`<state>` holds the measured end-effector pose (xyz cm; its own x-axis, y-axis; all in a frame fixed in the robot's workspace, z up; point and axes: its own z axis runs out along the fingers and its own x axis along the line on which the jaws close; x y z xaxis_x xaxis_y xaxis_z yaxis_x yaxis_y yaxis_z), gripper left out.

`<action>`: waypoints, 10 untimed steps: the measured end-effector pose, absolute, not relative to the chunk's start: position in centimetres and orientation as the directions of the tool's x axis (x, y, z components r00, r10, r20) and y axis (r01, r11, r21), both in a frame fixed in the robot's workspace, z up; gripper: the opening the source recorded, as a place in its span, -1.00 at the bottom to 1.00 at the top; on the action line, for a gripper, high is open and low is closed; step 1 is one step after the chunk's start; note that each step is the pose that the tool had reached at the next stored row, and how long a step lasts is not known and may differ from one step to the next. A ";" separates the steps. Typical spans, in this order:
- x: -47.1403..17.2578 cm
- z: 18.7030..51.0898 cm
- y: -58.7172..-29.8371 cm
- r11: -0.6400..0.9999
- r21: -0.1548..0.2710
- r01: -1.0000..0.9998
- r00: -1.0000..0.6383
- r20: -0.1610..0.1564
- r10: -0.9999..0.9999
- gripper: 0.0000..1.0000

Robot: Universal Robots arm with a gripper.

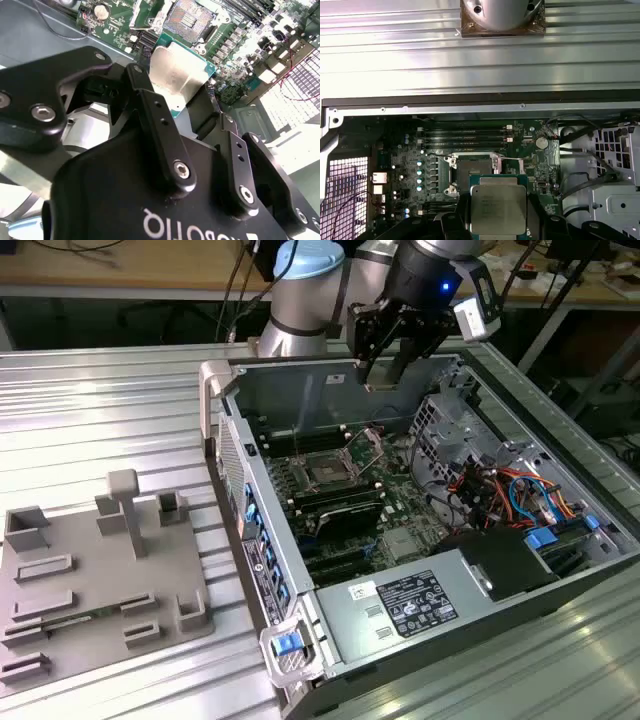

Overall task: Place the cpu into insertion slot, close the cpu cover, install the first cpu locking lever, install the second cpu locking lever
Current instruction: 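Place the cpu into insertion slot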

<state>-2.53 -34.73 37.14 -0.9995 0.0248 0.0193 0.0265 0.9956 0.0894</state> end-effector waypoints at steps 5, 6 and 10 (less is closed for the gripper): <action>-2.6 37.1 -34.7 0.995 0.089 0.037 -0.999 0.019 0.035 0.09; -2.6 37.1 -34.7 0.995 0.089 0.049 -0.999 0.019 0.047 0.09; -2.7 37.1 -34.7 0.993 0.089 0.071 -0.997 0.019 0.070 0.09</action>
<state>-2.66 -34.74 37.11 -0.9974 0.0700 0.0194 0.0715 0.9935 0.0892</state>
